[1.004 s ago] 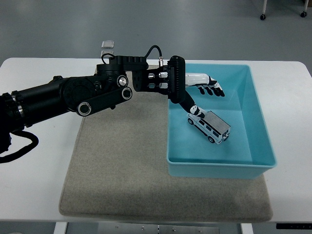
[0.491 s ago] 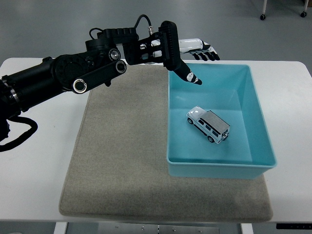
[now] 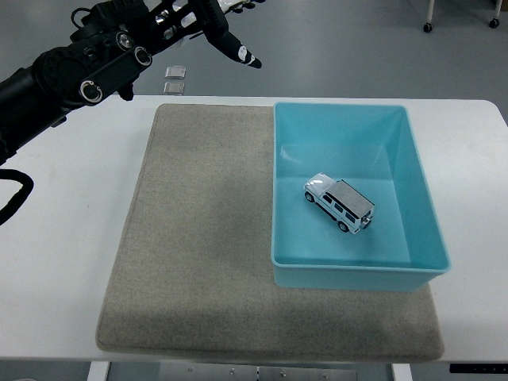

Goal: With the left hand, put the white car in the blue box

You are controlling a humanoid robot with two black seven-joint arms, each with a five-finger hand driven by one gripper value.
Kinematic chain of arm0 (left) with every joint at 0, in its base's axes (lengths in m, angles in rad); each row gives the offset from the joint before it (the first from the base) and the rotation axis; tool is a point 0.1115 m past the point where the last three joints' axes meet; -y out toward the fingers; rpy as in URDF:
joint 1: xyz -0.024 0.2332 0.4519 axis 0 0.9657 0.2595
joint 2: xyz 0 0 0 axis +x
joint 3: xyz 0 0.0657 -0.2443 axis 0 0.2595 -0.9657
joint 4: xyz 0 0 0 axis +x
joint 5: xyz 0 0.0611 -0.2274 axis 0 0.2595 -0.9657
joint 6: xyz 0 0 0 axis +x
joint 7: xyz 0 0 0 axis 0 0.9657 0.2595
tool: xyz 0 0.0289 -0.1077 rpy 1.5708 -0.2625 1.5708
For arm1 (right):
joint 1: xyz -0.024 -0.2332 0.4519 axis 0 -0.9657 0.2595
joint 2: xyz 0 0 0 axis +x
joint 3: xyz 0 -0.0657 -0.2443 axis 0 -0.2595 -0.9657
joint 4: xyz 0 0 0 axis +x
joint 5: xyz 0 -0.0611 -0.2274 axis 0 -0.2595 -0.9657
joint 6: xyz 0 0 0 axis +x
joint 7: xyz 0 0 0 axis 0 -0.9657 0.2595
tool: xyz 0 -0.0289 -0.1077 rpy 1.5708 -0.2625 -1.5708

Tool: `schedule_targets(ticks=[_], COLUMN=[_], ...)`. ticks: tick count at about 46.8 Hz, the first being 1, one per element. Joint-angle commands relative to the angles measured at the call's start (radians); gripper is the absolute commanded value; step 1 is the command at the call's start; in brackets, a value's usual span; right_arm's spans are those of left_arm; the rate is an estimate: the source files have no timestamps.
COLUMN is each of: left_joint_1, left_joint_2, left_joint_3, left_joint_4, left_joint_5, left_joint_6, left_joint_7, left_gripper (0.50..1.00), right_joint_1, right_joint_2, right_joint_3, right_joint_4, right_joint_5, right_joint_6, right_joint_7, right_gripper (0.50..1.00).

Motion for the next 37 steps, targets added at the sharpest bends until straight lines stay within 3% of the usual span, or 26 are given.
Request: schedule_targets(ticks=[1, 13, 29, 37], left_joint_1=[0.005, 0.012, 0.037, 0.049], left_joint_2=[0.000, -0.002, -0.011, -0.014], left_joint_3=[0.002, 0.002, -0.001, -0.002], left_joint_4=[0.055, 0.204, 0.227, 0.226], left_joint_5=[-0.080, -0.310, -0.661, -0.908], left_joint_6=[0.010, 0.031, 0.146, 0.154], left_joint_7=[0.000, -0.003, -0.006, -0.006], left_gripper=[0.994, 0.994, 0.994, 0.996], right_joint_1=[0.000, 0.000, 0.000, 0.000], right_joint_2=[0.000, 0.000, 0.000, 0.000], right_joint_3=[0.000, 0.000, 0.000, 0.000], right_joint_4=[0.000, 0.000, 0.000, 0.000], right_joint_5=[0.000, 0.000, 0.000, 0.000], right_joint_6=[-0.001, -0.001, 0.001, 0.001], right_joint_7=[0.000, 0.000, 0.000, 0.000], right_gripper=[0.936, 0.936, 0.936, 0.936])
